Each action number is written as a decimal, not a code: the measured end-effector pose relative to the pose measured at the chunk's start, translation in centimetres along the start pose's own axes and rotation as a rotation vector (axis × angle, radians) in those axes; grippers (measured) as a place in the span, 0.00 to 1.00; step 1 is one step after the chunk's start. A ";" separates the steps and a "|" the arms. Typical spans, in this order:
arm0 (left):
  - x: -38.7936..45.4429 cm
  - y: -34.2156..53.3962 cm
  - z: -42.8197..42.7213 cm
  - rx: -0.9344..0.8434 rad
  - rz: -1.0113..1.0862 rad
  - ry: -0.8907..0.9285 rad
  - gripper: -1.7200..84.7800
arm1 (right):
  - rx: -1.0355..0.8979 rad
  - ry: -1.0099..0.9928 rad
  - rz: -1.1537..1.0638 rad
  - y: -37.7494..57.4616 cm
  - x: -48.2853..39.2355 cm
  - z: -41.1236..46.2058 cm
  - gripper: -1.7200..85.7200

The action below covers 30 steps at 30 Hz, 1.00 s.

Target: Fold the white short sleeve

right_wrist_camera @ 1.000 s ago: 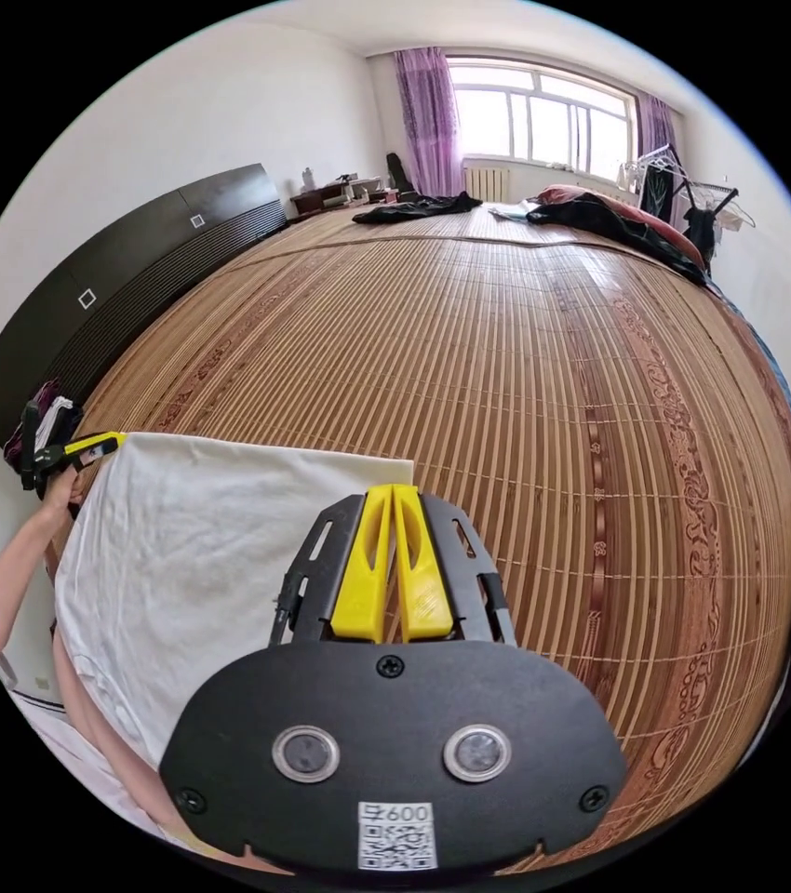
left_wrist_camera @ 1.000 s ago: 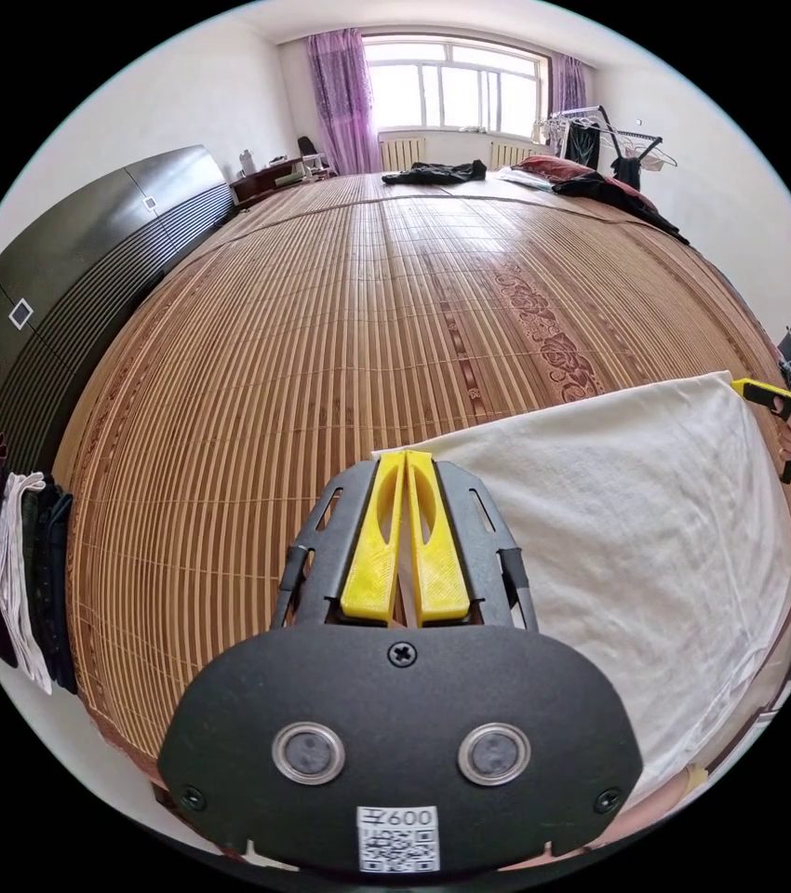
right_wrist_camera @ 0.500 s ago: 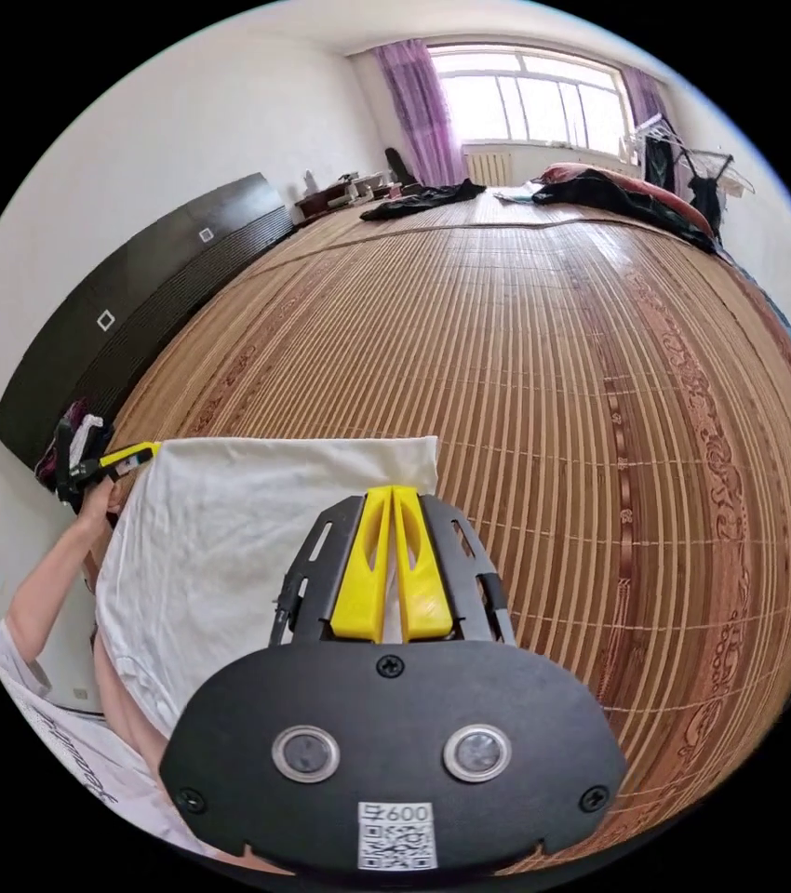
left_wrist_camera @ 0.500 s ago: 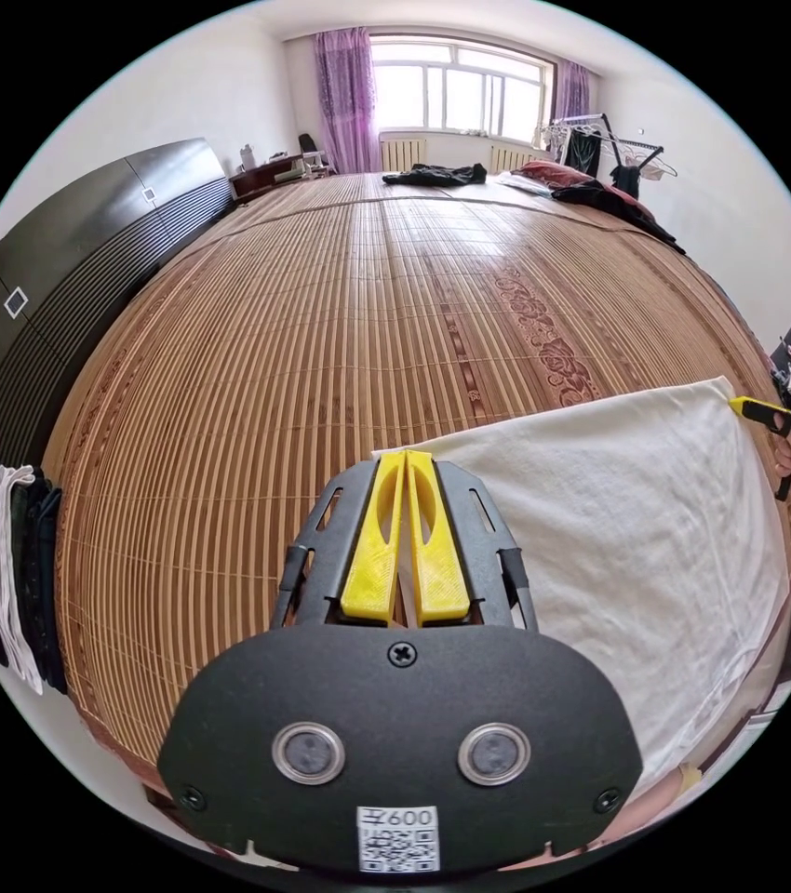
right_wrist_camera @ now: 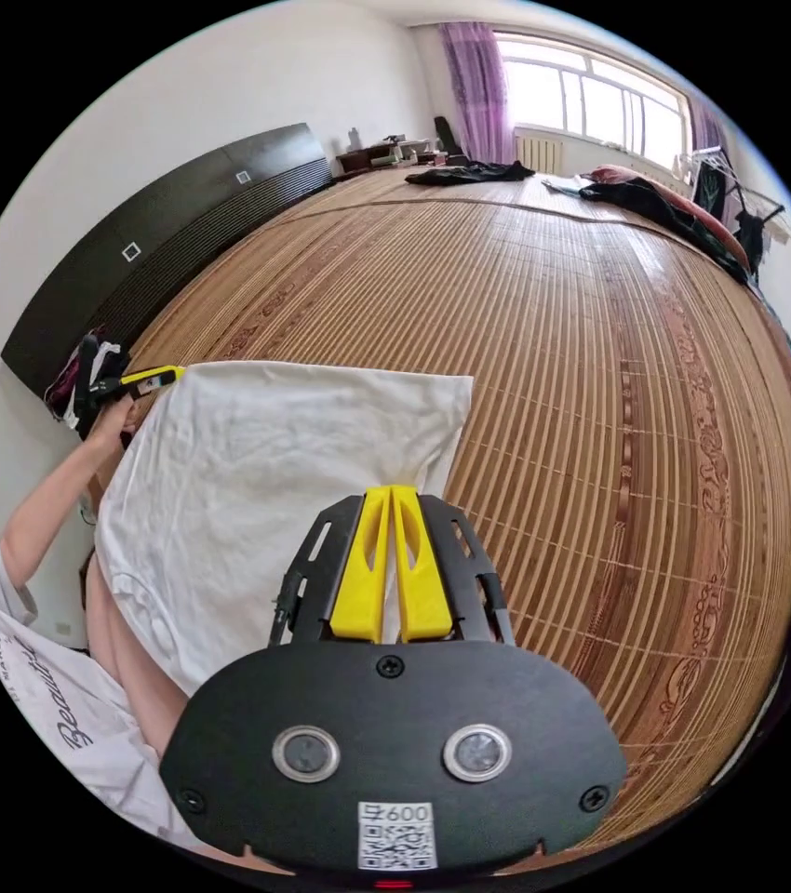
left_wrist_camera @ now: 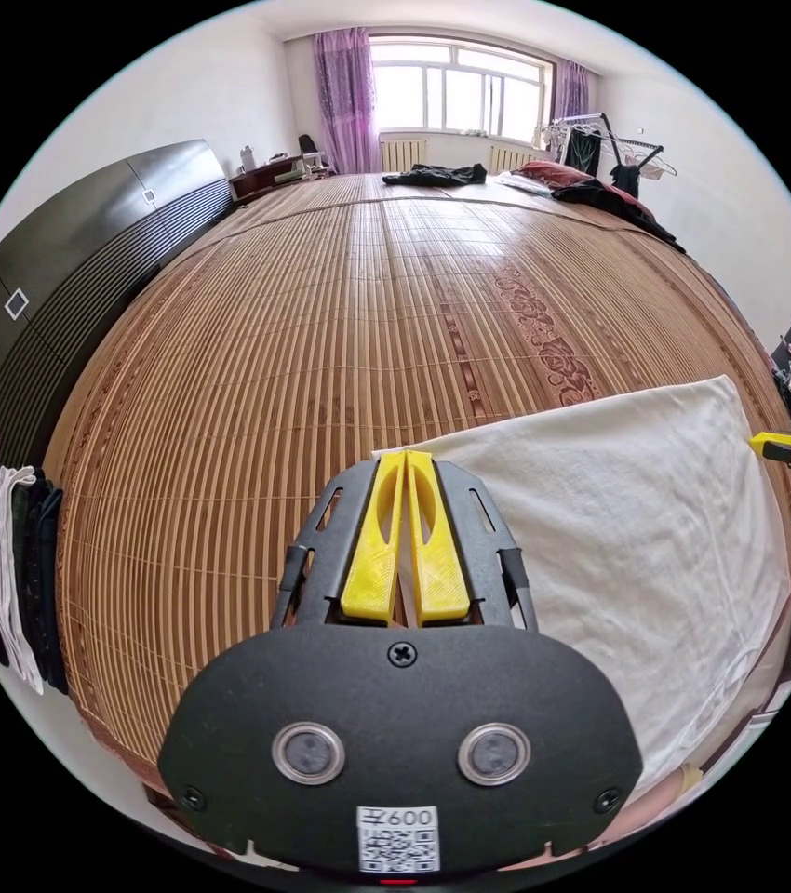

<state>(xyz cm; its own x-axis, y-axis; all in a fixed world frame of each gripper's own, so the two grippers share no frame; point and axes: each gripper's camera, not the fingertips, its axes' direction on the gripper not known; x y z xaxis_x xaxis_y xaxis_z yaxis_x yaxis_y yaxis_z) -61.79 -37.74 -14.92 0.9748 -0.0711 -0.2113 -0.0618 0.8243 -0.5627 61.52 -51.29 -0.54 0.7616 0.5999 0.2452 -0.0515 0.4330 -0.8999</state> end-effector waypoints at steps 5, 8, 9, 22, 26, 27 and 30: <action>0.2 -0.3 -0.5 0.000 0.010 -0.019 0.03 | 0.070 -0.097 -0.075 2.5 -2.5 -0.6 0.01; 0.6 -0.4 -0.9 0.001 0.021 -0.040 0.03 | -0.056 -0.022 -0.122 3.5 -3.4 2.6 0.01; 0.7 -0.5 -1.0 0.001 0.022 -0.042 0.03 | -0.020 -0.028 -0.123 4.0 -3.1 2.4 0.01; 1.8 -1.7 -3.6 0.001 0.025 -0.049 0.03 | 0.038 -0.124 -0.047 8.2 -0.7 2.9 0.01; 2.2 -2.2 -4.7 0.001 0.017 -0.033 0.03 | -0.006 -0.099 -0.053 10.5 0.5 5.9 0.01; 2.3 -2.3 -4.9 0.001 0.015 -0.028 0.03 | -0.010 -0.101 -0.033 11.0 1.2 5.9 0.01; 2.6 -2.8 -5.9 0.001 0.007 -0.013 0.03 | -0.011 -0.080 0.019 13.4 3.2 5.3 0.01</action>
<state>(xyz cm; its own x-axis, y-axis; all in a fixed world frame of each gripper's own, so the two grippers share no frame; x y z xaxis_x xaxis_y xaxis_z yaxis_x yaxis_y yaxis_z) -60.31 -43.52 -18.64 0.9770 -0.0577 -0.2051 -0.0689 0.8252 -0.5606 59.87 -40.05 -9.91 0.7062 0.6601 0.2561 -0.0579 0.4144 -0.9083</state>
